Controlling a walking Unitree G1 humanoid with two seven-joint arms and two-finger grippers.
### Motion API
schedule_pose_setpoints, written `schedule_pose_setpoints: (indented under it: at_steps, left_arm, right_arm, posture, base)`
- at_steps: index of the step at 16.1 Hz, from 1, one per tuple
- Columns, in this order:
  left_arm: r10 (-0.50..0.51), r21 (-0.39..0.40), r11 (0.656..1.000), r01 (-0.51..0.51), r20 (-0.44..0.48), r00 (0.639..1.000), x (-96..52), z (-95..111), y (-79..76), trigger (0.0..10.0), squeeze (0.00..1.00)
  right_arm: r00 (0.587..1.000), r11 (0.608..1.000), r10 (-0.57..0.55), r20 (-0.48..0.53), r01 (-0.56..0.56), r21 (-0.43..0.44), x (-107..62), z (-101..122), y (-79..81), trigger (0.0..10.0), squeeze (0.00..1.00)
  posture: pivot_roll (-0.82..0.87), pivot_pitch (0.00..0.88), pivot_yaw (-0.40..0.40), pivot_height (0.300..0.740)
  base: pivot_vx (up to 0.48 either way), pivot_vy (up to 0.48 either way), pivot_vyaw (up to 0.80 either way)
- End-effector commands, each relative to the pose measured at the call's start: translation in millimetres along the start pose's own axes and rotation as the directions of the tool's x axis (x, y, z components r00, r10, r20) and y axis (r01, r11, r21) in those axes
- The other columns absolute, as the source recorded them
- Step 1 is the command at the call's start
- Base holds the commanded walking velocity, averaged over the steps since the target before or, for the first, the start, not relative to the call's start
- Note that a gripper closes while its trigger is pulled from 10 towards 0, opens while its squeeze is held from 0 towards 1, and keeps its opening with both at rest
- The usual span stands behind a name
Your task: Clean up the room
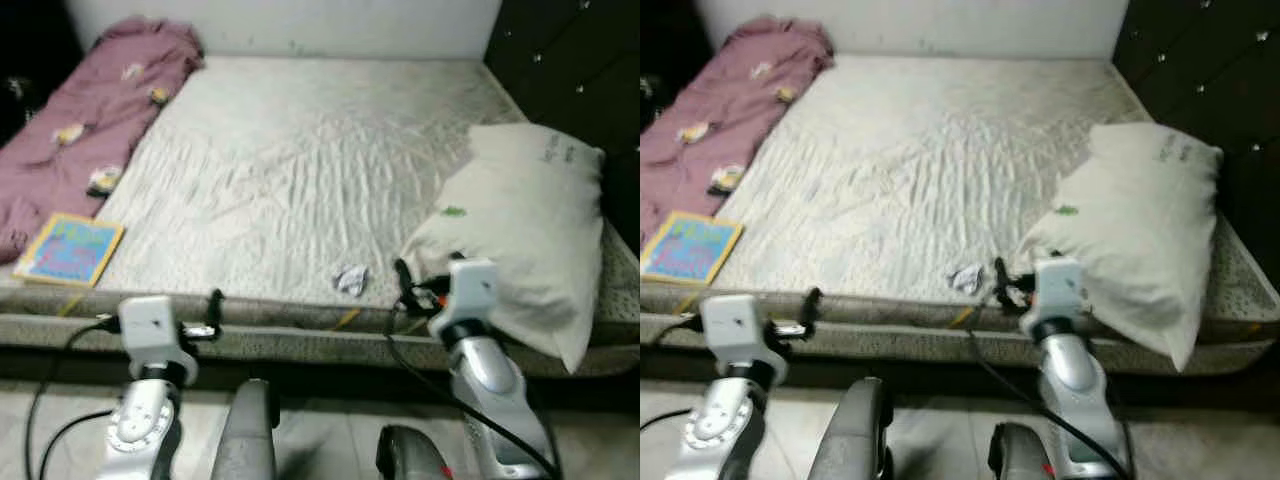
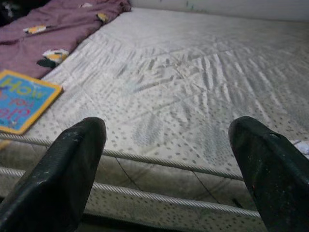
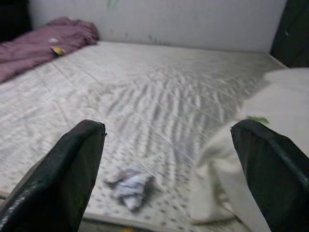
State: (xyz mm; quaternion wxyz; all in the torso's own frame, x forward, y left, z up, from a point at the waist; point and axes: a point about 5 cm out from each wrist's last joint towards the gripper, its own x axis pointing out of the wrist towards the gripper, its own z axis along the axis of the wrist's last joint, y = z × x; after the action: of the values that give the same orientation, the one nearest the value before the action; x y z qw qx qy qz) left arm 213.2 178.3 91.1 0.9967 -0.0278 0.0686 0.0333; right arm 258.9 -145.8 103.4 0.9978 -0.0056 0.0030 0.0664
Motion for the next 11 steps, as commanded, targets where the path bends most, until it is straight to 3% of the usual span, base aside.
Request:
schedule_pose_setpoints:
  at_steps: [1,6,11]
  left_arm:
    - [-0.017,0.001,1.000,0.017,0.038,0.999,2.6,9.6,-2.9,10.0,0.00]
    - [-0.035,-0.017,0.999,0.035,0.037,0.999,-0.1,9.6,-3.4,10.0,0.00]
    - [-0.039,-0.021,0.999,0.040,0.033,0.999,-0.5,9.4,-3.5,10.0,0.00]
  right_arm:
    - [1.000,1.000,-0.003,0.018,0.003,-0.007,1.0,5.4,-2.1,10.0,0.00]
    - [0.999,0.999,0.036,0.014,-0.035,-0.035,0.9,5.4,2.1,10.0,0.00]
    - [0.999,0.998,0.044,0.011,-0.043,-0.036,0.5,5.2,3.0,10.0,0.00]
  posture:
    - [0.03,0.055,-0.004,0.629]
    - [0.03,0.062,-0.004,0.629]
    - [0.03,0.066,-0.004,0.629]
  base:
    - [0.000,0.000,0.00]
    - [0.049,0.000,0.00]
    - [0.269,0.000,0.55]
